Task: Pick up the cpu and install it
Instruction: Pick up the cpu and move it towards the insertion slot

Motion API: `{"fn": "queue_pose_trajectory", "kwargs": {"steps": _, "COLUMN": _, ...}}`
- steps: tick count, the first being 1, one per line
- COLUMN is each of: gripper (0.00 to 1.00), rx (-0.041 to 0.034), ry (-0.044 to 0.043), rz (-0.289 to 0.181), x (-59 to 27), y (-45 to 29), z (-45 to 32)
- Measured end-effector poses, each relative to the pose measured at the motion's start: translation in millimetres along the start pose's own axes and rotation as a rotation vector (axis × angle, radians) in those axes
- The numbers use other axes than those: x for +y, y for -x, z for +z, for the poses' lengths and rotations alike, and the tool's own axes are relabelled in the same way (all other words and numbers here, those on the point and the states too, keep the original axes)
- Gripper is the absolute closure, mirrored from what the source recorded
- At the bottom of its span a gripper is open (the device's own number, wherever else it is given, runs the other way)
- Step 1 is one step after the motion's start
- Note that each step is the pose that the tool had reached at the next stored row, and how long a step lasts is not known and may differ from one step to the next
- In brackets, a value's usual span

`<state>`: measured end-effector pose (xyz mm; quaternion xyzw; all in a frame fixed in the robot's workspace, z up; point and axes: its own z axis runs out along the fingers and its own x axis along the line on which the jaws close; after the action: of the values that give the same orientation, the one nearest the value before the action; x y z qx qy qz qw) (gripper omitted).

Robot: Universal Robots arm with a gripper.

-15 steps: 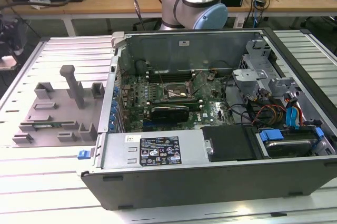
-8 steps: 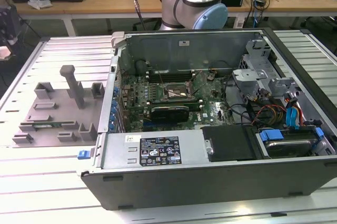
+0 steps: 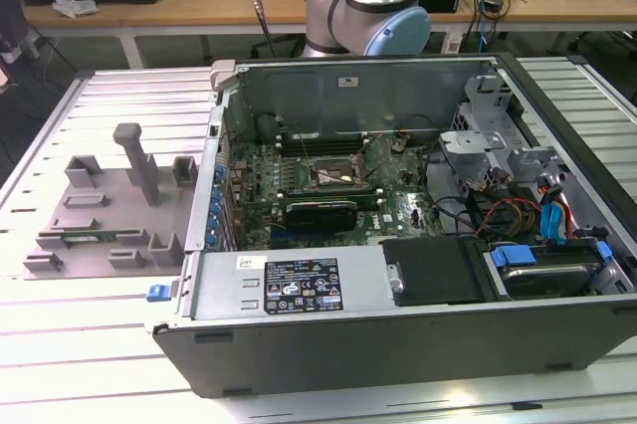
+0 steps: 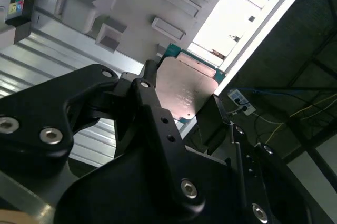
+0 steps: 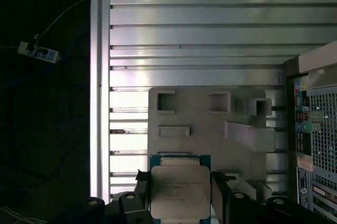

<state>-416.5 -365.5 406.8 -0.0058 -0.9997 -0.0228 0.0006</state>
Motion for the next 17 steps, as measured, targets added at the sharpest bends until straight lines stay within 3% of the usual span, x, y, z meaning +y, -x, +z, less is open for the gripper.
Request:
{"fn": "queue_pose_trajectory", "kwargs": {"steps": 3, "gripper": 0.45, "rx": 0.0002, "ry": -0.0001, "rz": 0.0, "x": 0.0, "y": 3.0, "z": -0.1}}
{"fn": "queue_pose_trajectory", "kwargs": {"steps": 11, "gripper": 0.45, "rx": 0.0, "ry": 0.0, "rz": 0.0, "x": 0.3, "y": 26.1, "z": 0.0}}
{"fn": "queue_pose_trajectory", "kwargs": {"steps": 15, "gripper": 0.45, "rx": 0.0001, "ry": 0.0, "rz": 0.0, "x": 0.4, "y": 40.5, "z": -0.1}}
{"fn": "queue_pose_trajectory", "kwargs": {"steps": 17, "gripper": 0.45, "rx": 0.0002, "ry": -0.0001, "rz": 0.0, "x": 0.7, "y": 56.6, "z": -0.1}}
